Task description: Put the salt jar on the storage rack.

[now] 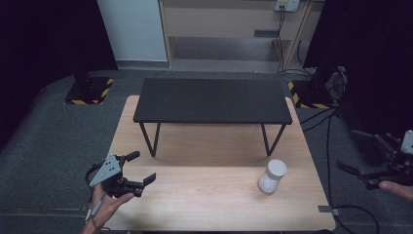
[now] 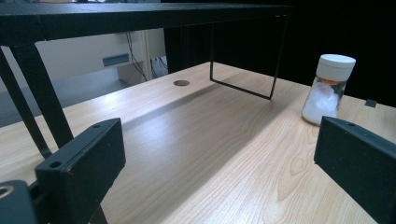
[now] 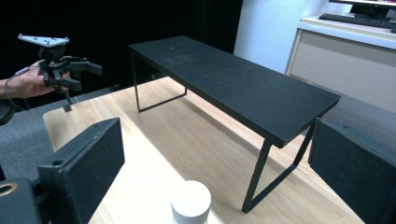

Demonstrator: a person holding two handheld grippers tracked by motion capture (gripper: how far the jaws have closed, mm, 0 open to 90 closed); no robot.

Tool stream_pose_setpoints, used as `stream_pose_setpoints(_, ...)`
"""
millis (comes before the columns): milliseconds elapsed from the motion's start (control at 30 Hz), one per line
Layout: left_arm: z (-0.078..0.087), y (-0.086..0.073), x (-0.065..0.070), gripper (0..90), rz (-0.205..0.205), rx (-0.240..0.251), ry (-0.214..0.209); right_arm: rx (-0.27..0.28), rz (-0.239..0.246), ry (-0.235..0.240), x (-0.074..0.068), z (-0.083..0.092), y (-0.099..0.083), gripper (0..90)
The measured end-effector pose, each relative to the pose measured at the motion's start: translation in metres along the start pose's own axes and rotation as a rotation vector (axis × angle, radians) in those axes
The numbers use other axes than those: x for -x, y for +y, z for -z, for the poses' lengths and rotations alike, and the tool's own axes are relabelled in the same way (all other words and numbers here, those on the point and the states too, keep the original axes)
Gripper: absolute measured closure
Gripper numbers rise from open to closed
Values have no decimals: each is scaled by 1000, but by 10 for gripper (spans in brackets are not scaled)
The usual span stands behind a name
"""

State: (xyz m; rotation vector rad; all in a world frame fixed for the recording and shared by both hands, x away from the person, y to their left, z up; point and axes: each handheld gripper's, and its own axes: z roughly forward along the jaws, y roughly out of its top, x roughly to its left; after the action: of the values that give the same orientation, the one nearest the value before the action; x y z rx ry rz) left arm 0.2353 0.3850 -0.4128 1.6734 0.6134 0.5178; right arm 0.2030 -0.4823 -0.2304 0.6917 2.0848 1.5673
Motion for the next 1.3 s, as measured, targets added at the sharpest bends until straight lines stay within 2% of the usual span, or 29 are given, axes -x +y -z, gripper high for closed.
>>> stream_pose_setpoints(233, 0, 0, 0, 8, 1, 0, -1, -7, 27, 20, 7, -3, -1, 9)
stream_pose_setpoints(567, -1, 0, -1, 8, 1, -3, -5, -40, 41, 50, 19, -13, -4, 14)
stream_pose_setpoints(667, -1, 0, -1, 8, 1, -5, -6, -35, 47, 57, 22, -18, -8, 15)
stream_pose_setpoints(900, -1, 0, -1, 8, 1, -5, -7, -61, 47, 62, 24, -34, -10, 20)
stream_pose_setpoints(1067, -1, 0, -1, 8, 0, -6, -8, -81, 42, 85, 27, -46, -14, 22)
stream_pose_setpoints(1133, -1, 0, -1, 8, 1, -4, -8, -91, 54, 94, 29, -50, -16, 24)
stream_pose_setpoints(1300, -1, 0, -1, 8, -1, -7, -7, -99, 63, 104, 34, -62, -26, 24)
